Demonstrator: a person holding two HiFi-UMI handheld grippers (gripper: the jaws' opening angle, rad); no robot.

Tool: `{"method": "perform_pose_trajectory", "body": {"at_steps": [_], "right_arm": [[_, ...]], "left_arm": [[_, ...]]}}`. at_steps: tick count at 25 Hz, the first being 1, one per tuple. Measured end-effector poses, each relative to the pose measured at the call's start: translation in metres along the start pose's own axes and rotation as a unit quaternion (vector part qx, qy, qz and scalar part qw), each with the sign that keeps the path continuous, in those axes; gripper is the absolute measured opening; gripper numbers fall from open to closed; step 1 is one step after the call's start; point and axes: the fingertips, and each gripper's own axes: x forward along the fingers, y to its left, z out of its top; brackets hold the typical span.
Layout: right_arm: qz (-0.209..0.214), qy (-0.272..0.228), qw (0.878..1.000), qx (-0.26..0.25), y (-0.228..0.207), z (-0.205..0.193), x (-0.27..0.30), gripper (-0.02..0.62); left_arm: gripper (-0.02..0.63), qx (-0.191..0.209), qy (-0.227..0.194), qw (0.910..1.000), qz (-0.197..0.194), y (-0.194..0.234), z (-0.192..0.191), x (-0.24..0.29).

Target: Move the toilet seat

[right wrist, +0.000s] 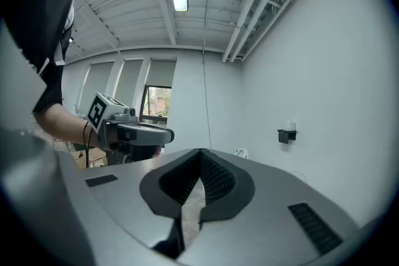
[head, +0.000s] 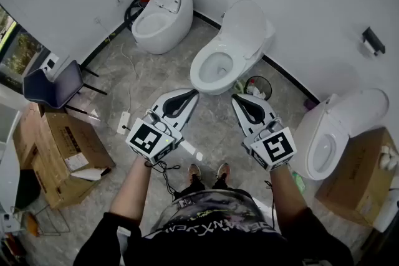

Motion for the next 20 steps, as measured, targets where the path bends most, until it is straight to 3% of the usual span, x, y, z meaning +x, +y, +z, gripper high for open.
{"method": "perform_pose_trajectory", "body": {"at_steps": [20], "right_arm": [[-0.002, -0.001, 1.000, 0.014, 0.0026, -0.0047, 0.0026, 0.003]], "left_arm": [[0.029, -0.003, 0.003, 1.0000, 0.003, 0.0031, -0.0042, -0.0035]]}}
